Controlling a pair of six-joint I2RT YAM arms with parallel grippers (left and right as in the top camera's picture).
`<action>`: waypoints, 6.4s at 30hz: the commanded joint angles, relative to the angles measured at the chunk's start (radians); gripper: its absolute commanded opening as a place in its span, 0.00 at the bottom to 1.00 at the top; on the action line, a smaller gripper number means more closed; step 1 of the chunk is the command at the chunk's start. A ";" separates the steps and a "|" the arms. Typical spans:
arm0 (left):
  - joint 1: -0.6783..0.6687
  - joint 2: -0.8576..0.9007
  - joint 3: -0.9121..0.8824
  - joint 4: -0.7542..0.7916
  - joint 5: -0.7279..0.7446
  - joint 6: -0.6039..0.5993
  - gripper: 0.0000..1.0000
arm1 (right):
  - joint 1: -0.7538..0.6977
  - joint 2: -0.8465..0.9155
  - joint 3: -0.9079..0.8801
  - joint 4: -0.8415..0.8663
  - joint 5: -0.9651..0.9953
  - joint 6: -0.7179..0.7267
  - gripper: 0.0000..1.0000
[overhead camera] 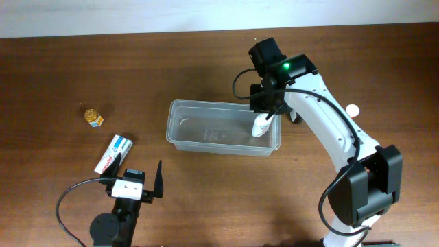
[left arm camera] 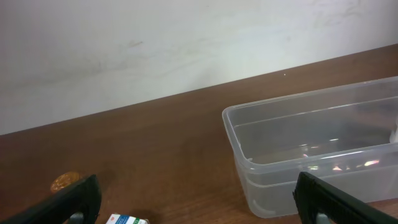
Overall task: Pack container
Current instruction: 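Open the right gripper and release the bottle in the container, then move the right gripper up and right over the dark bottle, then grasp the dark bottle with the right gripper and lift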
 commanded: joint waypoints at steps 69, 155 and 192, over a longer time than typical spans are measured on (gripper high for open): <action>0.005 -0.007 -0.006 -0.001 0.000 0.009 0.99 | -0.003 -0.019 0.021 -0.031 0.012 -0.694 0.16; 0.005 -0.007 -0.006 0.000 0.000 0.009 0.99 | -0.321 0.330 0.433 -0.381 -0.061 -0.315 0.83; 0.005 -0.008 -0.006 -0.001 0.000 0.009 0.99 | -0.338 0.329 0.257 -0.243 -0.071 -0.406 0.24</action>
